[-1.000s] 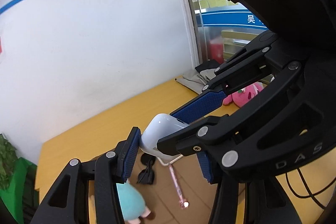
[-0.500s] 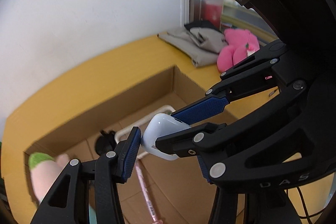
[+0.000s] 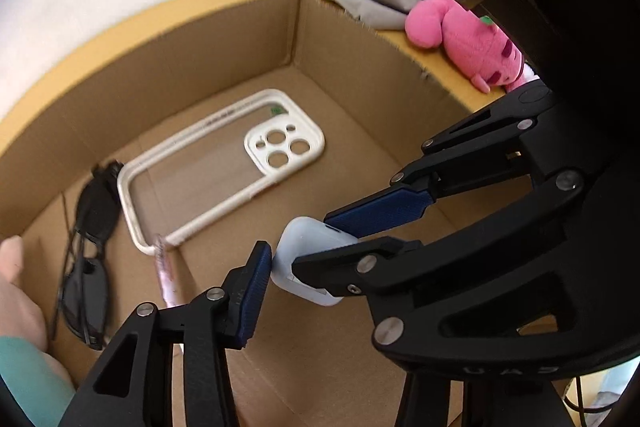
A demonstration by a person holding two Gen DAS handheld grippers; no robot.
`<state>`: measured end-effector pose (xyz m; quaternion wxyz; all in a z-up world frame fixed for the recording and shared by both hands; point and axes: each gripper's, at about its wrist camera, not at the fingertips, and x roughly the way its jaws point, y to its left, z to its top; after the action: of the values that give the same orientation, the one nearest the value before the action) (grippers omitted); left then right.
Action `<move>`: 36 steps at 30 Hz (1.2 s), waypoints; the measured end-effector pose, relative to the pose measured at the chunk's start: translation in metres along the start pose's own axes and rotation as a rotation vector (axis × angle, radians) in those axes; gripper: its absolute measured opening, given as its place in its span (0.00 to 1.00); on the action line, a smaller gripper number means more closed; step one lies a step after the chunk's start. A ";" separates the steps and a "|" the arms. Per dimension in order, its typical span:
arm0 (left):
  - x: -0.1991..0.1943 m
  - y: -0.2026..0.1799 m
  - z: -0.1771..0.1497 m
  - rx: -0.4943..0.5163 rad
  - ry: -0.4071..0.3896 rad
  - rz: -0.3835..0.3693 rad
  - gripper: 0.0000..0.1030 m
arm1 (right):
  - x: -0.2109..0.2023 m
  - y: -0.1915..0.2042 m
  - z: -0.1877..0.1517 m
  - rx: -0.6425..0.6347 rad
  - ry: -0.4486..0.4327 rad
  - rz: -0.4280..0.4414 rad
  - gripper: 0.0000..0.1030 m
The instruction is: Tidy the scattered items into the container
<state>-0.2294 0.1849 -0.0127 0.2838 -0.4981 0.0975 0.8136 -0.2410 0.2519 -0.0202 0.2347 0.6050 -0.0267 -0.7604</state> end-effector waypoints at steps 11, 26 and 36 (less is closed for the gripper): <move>-0.005 -0.001 0.003 -0.006 0.028 0.048 0.76 | -0.002 -0.003 -0.005 0.045 -0.030 -0.009 0.49; -0.164 -0.010 -0.098 -0.030 -0.409 0.409 1.00 | -0.105 0.069 -0.125 0.095 -0.499 -0.134 1.00; -0.164 0.042 -0.212 -0.404 -0.420 0.399 1.00 | -0.043 0.101 -0.179 0.150 -0.576 -0.411 1.00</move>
<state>-0.0365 -0.0028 0.0218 0.0288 -0.3369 -0.0304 0.9406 -0.0340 0.2223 0.0042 0.0149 0.3740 -0.0254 -0.9269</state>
